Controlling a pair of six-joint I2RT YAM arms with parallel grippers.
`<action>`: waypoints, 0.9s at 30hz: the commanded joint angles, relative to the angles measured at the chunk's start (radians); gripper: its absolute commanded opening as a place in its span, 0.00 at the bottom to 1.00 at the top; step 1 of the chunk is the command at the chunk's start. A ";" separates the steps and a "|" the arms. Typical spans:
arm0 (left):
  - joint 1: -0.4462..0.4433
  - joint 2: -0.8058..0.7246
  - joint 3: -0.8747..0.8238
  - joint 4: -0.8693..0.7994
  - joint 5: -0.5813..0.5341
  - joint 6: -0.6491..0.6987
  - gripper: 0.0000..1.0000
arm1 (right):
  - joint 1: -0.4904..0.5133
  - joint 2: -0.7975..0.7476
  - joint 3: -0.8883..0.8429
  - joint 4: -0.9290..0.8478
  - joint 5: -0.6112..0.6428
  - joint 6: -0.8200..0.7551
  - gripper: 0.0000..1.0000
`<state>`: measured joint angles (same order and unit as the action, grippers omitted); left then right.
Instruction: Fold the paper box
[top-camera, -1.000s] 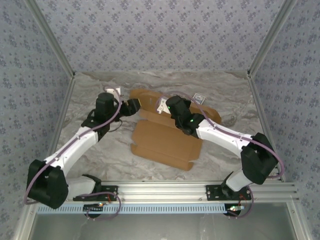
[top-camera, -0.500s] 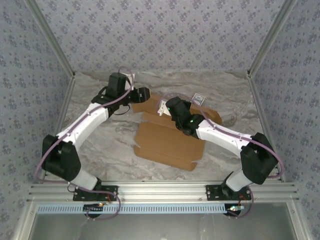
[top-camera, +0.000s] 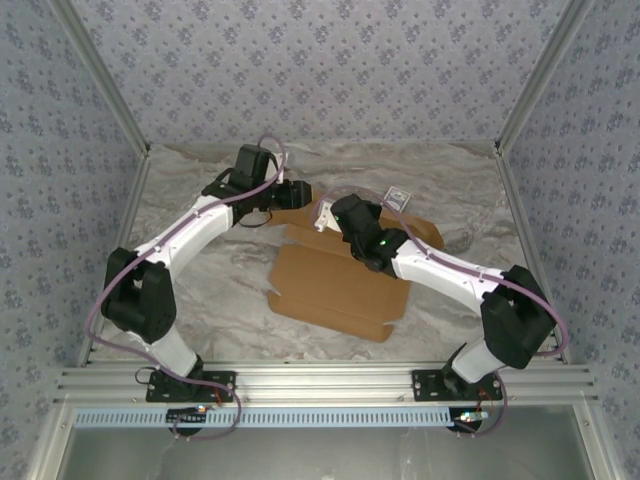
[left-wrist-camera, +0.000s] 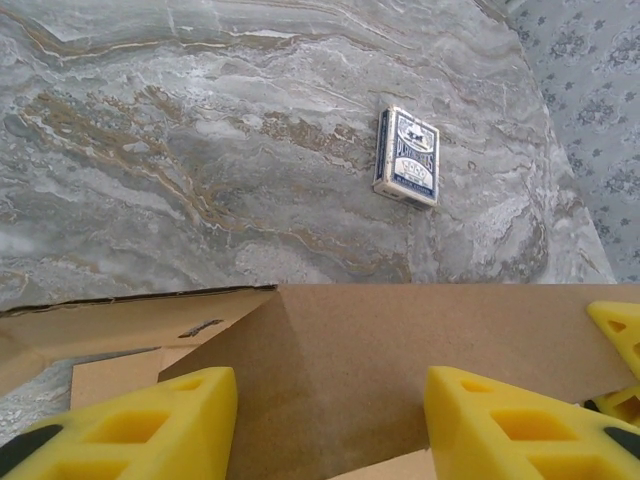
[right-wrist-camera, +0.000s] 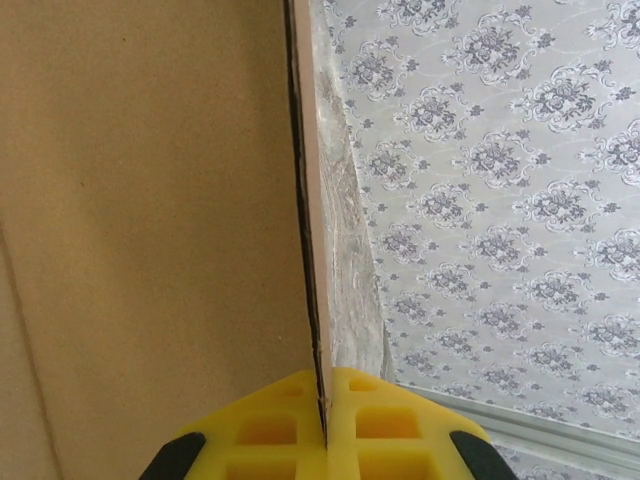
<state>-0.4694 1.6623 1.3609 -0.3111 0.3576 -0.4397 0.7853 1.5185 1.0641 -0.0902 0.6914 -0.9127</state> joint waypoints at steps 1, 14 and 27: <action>-0.001 0.031 0.039 0.032 0.049 -0.022 0.49 | 0.014 0.003 0.007 0.002 -0.010 0.026 0.00; -0.002 0.013 -0.089 0.305 0.086 -0.261 0.40 | 0.020 0.021 0.009 -0.003 -0.009 0.051 0.00; 0.001 -0.009 -0.174 0.396 0.039 -0.329 0.27 | 0.019 0.019 0.004 -0.006 0.002 0.055 0.00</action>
<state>-0.4660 1.6901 1.2041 0.0311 0.4000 -0.7513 0.7906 1.5391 1.0637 -0.1020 0.7036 -0.8822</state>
